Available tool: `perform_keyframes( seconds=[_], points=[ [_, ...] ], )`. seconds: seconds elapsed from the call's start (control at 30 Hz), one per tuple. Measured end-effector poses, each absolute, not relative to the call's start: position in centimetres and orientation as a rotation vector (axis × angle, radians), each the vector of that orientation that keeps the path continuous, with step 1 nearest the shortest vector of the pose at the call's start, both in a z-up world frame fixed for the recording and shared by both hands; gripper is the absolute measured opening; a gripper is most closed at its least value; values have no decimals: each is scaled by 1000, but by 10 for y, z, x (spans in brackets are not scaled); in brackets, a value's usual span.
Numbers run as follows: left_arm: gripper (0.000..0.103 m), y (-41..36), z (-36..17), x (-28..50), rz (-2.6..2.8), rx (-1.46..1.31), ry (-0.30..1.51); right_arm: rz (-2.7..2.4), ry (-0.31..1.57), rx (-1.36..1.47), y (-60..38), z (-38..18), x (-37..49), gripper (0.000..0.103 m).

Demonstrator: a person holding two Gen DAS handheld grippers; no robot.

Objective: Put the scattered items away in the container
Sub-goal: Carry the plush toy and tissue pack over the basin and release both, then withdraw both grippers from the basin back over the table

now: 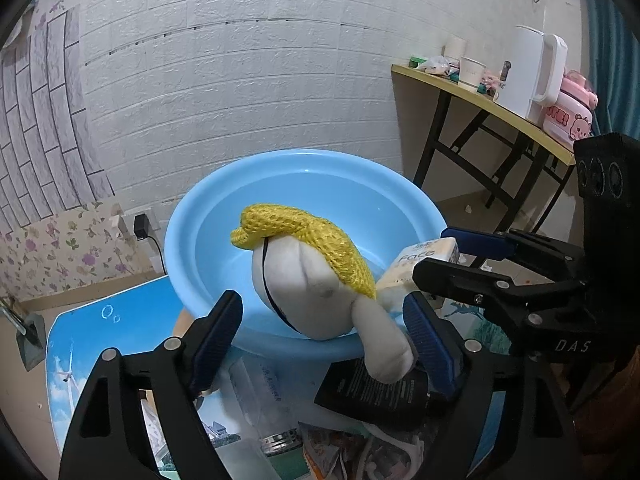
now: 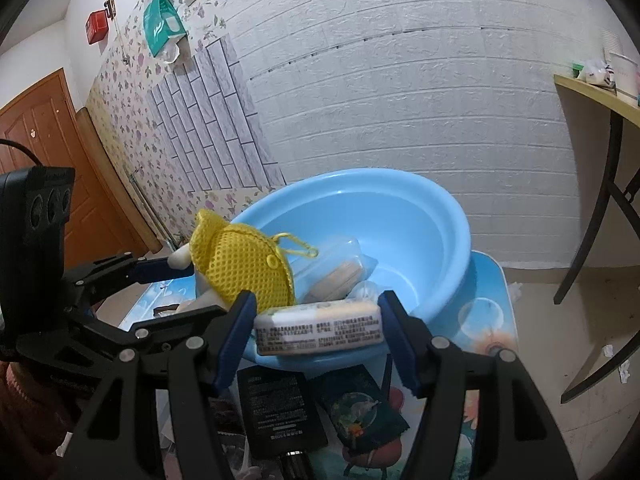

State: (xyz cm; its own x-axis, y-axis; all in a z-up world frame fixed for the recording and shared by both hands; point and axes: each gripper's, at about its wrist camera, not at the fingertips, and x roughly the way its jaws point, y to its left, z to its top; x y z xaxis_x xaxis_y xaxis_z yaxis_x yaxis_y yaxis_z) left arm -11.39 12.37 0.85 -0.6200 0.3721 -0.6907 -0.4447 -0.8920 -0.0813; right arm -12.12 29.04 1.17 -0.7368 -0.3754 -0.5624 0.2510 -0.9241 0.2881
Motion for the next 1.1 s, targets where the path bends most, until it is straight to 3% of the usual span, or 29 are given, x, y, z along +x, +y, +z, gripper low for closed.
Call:
perform_keyframes(
  seconds=[0.1,0.17,1.1],
  points=[
    [82,123,11,-111,2485,-1015,130,-2644,-274,893,291,15,-117,64],
    [82,119,13,-109,2493,-1011,127,-2653,-271,880,290,18,-115,73],
    [83,32,-7,-28,2644,-1072,8,-2651,-185,1056,268,0,-35,73]
  ],
)
